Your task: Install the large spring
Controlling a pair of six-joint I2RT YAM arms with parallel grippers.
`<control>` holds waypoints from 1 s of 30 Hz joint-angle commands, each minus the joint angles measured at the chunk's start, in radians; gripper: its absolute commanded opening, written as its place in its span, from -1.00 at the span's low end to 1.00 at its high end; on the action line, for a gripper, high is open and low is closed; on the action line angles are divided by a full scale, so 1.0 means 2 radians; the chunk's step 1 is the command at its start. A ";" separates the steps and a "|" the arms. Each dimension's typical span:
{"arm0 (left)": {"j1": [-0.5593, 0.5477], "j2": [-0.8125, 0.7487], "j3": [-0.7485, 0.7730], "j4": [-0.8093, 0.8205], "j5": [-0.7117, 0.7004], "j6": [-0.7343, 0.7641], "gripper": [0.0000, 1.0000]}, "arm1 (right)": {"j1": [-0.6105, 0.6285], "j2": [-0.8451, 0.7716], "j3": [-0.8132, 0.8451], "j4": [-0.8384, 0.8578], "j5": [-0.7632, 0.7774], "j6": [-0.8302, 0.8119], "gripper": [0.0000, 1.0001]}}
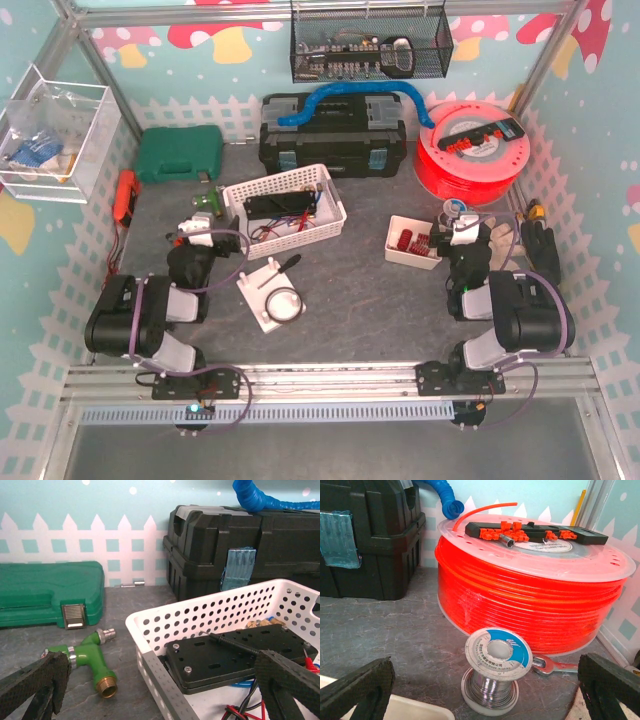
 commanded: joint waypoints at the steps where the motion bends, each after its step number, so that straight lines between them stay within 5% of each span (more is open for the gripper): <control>1: 0.004 0.001 0.007 -0.001 0.006 -0.005 0.99 | 0.002 0.003 0.007 0.007 0.005 0.001 0.98; 12: 0.003 0.001 0.007 -0.001 0.006 -0.005 0.99 | 0.002 0.001 0.008 0.008 0.007 0.003 0.98; 17: 0.003 -0.022 0.009 -0.023 0.005 -0.005 0.99 | 0.002 -0.073 0.026 -0.085 -0.014 -0.007 0.98; 24: 0.003 -0.125 0.101 -0.282 0.000 -0.039 0.99 | 0.002 -0.215 0.063 -0.232 -0.041 0.044 0.98; 30: 0.003 -0.184 0.183 -0.464 -0.008 -0.087 0.99 | 0.002 -0.264 0.175 -0.497 0.057 0.289 0.97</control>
